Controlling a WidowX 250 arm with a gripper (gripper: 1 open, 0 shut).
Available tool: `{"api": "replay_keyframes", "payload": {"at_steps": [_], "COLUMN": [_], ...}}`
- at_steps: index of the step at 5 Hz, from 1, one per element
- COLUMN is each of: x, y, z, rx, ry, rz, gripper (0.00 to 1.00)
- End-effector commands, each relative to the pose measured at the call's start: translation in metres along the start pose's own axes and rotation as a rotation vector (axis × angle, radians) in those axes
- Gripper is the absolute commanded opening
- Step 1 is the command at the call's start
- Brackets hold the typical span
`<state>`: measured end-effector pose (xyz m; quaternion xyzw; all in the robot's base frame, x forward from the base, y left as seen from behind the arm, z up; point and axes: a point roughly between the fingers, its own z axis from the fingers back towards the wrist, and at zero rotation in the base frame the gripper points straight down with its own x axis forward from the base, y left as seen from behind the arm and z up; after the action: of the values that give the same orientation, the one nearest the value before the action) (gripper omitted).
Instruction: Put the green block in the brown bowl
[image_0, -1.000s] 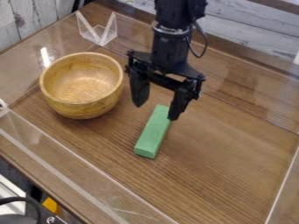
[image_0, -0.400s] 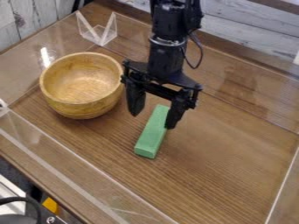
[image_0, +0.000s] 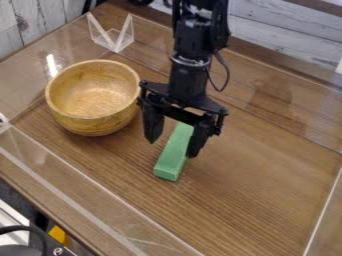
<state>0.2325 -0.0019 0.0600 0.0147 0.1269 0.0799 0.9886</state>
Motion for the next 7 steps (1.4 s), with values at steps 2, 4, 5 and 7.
{"api": "replay_keyframes", "payload": {"at_steps": [2,4,5,7], "x": [0.005,0.013,0.015,0.019], "y": [-0.002,0.002,0.004,0.006], "z": [-0.006,-0.017,-0.018,-0.018], "rx": [0.012,0.003,-0.007,-0.025], "ry": [0.001,0.024,0.030,0.048], "rz": [0.010,0.015,0.013,0.005], "gripper": [1.00,1.00,1.00,1.00]}}
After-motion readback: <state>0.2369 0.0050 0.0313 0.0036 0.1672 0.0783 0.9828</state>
